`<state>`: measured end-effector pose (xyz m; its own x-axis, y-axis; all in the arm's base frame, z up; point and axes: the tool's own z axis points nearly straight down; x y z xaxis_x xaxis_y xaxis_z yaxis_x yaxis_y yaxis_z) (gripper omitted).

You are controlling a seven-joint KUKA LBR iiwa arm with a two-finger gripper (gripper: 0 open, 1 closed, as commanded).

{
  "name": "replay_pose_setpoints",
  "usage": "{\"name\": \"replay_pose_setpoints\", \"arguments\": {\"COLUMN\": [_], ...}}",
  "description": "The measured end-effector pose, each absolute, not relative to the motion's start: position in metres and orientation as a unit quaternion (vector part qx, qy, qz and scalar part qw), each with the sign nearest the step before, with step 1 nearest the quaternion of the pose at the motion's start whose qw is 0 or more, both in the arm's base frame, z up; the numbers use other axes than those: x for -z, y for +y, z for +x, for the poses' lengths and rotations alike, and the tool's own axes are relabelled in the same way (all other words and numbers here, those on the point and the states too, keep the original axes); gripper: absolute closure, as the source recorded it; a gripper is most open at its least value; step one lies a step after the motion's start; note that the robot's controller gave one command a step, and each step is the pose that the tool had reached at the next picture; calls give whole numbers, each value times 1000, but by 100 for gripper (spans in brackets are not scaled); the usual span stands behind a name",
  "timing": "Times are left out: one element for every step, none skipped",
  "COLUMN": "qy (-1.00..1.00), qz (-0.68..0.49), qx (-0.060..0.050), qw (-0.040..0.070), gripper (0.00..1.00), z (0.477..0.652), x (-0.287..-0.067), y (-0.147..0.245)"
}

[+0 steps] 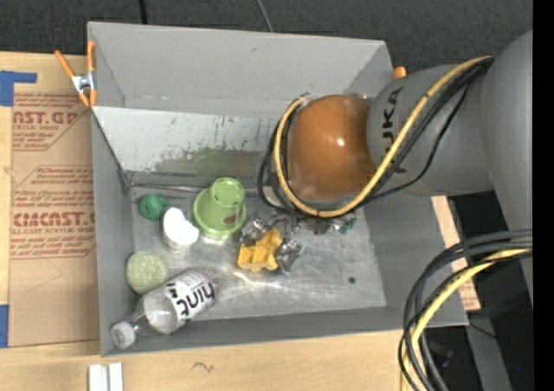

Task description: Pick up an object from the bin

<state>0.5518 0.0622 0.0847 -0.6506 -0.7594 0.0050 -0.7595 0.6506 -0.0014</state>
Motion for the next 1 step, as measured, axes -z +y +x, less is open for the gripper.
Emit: {"name": "replay_pose_setpoints", "arguments": {"qy": [-908], "qz": [418], "qx": [-1], "qw": [2], "gripper": [100], "z": [551], "x": [-86], "y": [62]}}
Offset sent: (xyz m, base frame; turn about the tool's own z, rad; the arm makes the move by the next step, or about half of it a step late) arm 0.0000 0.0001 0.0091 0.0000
